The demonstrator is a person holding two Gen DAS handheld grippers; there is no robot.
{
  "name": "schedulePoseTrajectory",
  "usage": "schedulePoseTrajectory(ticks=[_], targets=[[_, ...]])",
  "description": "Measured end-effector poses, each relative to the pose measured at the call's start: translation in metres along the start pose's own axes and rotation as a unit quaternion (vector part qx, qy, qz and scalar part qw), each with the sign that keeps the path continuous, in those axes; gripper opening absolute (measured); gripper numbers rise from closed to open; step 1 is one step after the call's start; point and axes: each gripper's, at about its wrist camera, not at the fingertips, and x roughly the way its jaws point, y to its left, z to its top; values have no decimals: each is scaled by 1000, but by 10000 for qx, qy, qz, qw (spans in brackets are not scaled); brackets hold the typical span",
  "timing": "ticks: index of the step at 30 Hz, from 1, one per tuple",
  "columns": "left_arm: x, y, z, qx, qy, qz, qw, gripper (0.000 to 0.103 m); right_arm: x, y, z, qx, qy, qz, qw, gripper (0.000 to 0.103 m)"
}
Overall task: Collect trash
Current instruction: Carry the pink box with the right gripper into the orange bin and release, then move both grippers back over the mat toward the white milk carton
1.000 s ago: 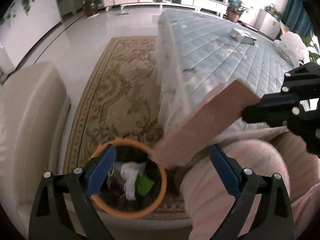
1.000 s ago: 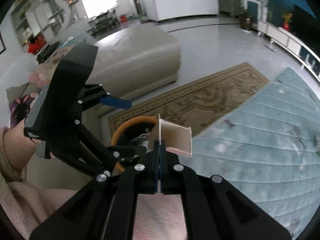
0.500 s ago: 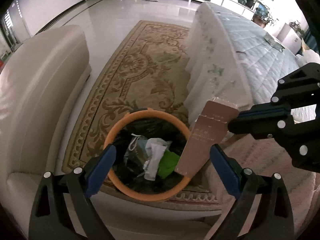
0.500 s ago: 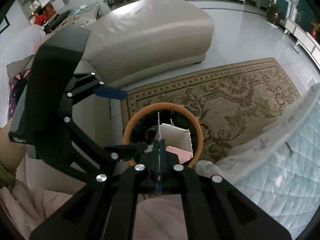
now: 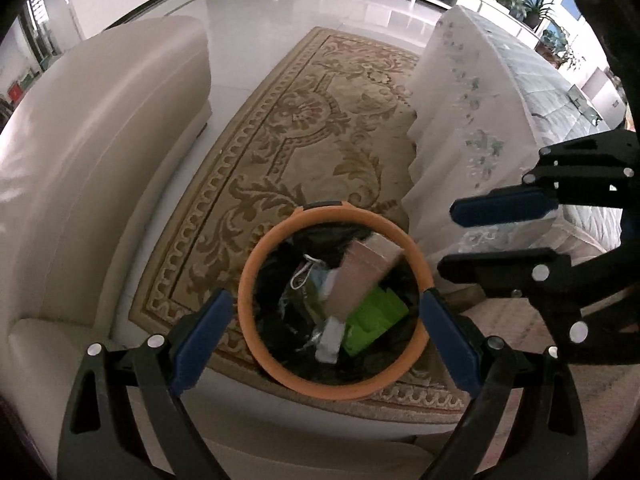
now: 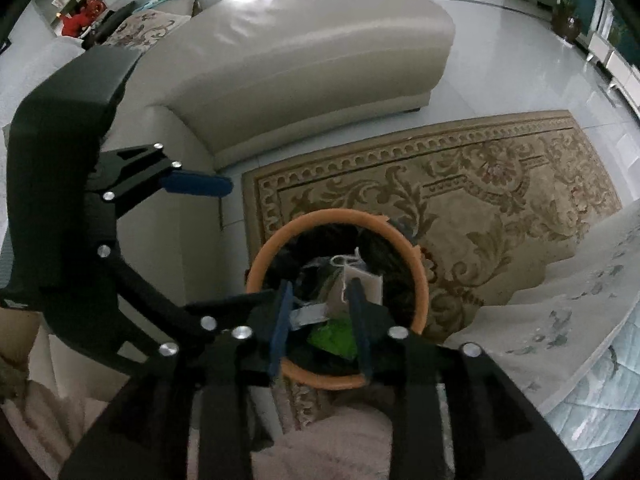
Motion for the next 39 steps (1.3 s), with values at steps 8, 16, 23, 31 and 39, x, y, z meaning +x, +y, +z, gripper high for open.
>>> schedulePoseTrajectory(ticks=[8, 16, 23, 31, 39], targets=[[1, -11, 4, 89, 33, -19, 10000, 93, -17, -15, -7, 243, -111, 28, 9996, 31], [-18, -51, 22, 463, -79, -75, 9989, 93, -73, -41, -39, 638, -606, -11, 9961, 45], [-27, -121, 50, 993, -154, -209, 9947, 93, -130, -83, -97, 1101, -1103, -140, 9877, 46], [-18, -260, 107, 2225, -317, -533, 9730, 93, -195, -184, -201, 2193, -1552, -749, 9603, 46], [11, -392, 171, 2877, -471, -837, 9529, 93, -246, -299, -289, 3098, -1755, -1392, 9240, 46]])
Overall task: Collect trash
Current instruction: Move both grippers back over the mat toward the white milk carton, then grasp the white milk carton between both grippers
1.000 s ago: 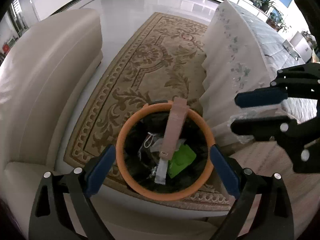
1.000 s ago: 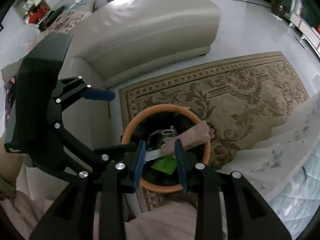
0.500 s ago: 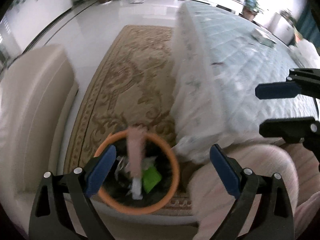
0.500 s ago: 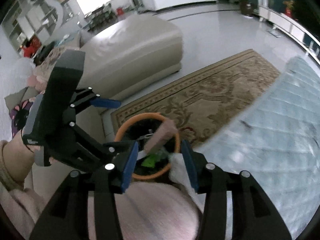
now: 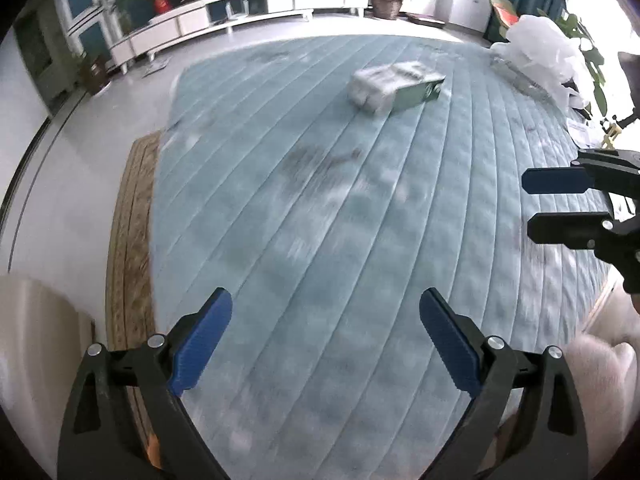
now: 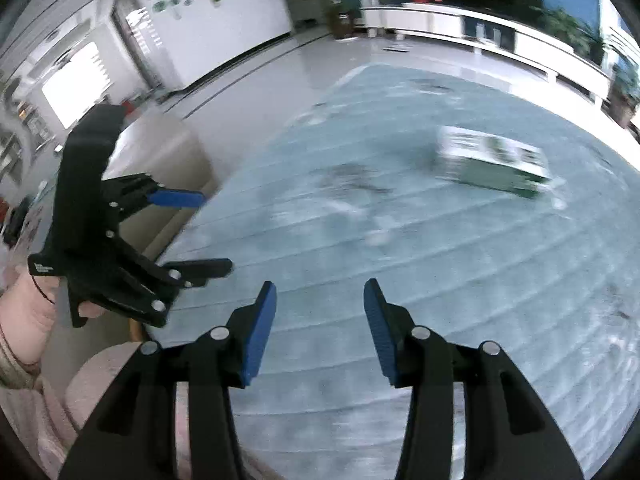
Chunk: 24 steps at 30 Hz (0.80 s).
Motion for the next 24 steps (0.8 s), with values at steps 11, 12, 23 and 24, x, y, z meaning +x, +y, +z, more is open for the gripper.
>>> schedulePoseTrajectory(ticks=[11, 12, 23, 24], targets=[[81, -32, 100, 478, -64, 71, 9988, 93, 32, -133, 34, 248, -199, -572, 9979, 46], [89, -30, 105, 476, -14, 86, 9988, 93, 38, -143, 39, 263, -210, -613, 9975, 46], [131, -34, 147, 468, -31, -4, 9989, 93, 79, -181, 73, -116, -248, -723, 9970, 46], [132, -35, 149, 481, -52, -36, 9988, 93, 80, -182, 75, -136, -269, -724, 9969, 46]])
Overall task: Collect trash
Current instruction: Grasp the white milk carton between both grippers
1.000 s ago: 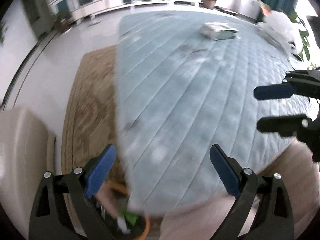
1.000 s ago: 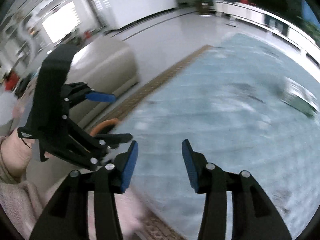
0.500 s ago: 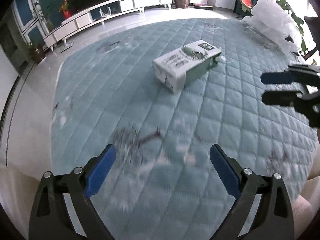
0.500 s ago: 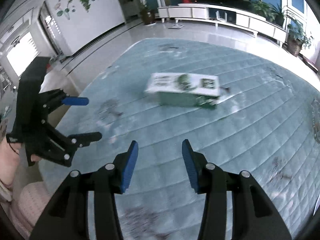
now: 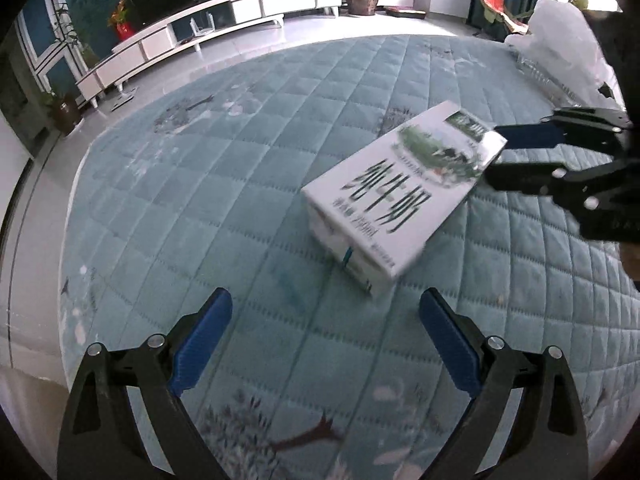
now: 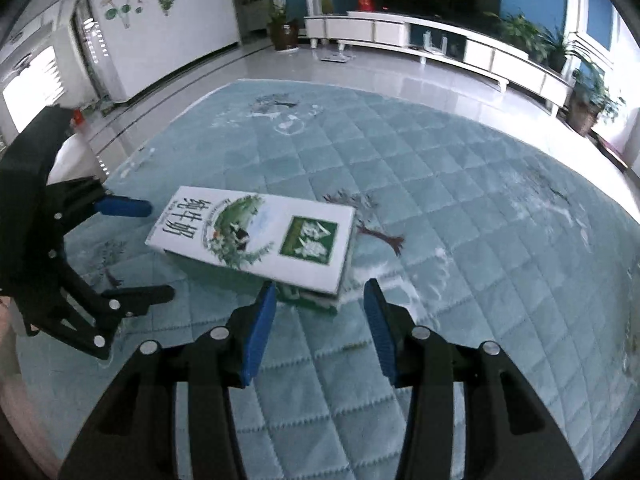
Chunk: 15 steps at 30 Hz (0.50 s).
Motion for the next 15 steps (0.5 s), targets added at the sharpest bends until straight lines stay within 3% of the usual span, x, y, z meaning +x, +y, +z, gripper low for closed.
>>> schedulePoseTrajectory(ticks=[3, 5, 6, 8, 11, 15], targets=[[4, -1, 8, 6, -103, -99, 9999, 93, 5, -1, 0, 18, 74, 159, 9998, 34], [5, -1, 12, -21, -147, -172, 9997, 91, 5, 4, 0, -84, 47, 79, 9999, 33], [6, 0, 14, -63, -169, -219, 9996, 88, 5, 5, 0, -117, 50, 73, 9999, 32], [11, 3, 17, -189, -111, -355, 9991, 71, 6, 8, 1, -135, 66, 124, 9998, 23], [14, 0, 18, -191, -130, -338, 9992, 65, 7, 14, 2, -193, 58, 50, 9998, 23], [15, -2, 17, -139, -171, -246, 9995, 63, 8, 18, 2, -214, 41, -47, 9998, 23]])
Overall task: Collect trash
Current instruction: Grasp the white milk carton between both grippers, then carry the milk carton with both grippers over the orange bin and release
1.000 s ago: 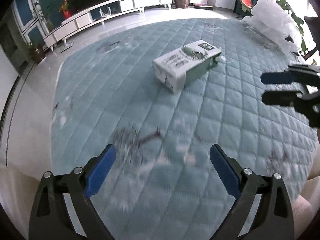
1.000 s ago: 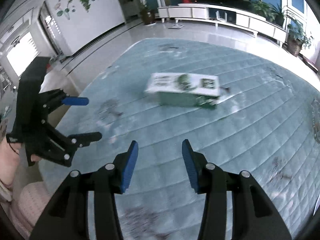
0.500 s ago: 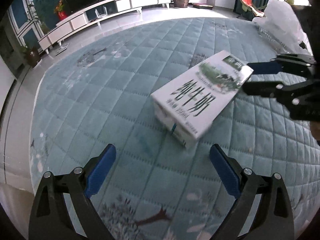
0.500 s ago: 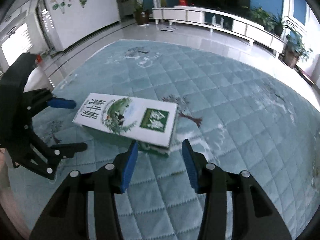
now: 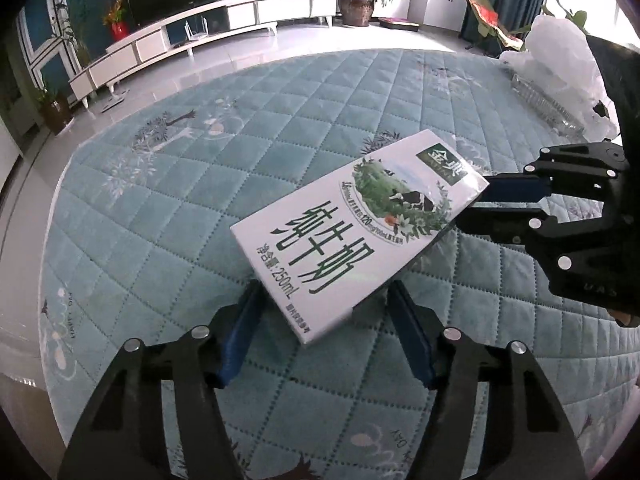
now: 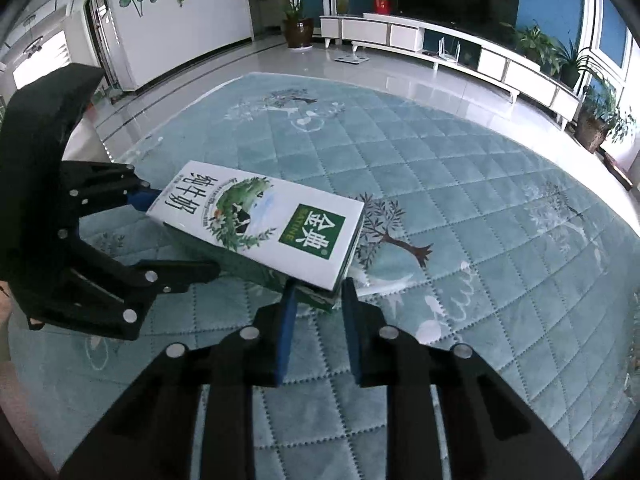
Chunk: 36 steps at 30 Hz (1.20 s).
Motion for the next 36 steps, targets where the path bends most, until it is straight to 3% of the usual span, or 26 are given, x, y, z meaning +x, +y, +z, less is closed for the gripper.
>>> schedulePoseTrajectory(ticks=[13, 17, 27, 36], targets=[[-35, -6, -18, 82, -198, 56, 9998, 59, -29, 28, -10, -35, -95, -130, 9999, 23], [-60, -6, -35, 61, -198, 108, 9997, 58, -48, 55, -17, -105, -119, -69, 9999, 23], [-162, 11, -124, -266, -384, 550, 9974, 58, -108, 173, -28, -696, -288, 136, 9971, 23], [-242, 53, -248, -882, -257, 955, 9912, 58, -134, 318, -43, -1385, -228, 734, 9874, 23]])
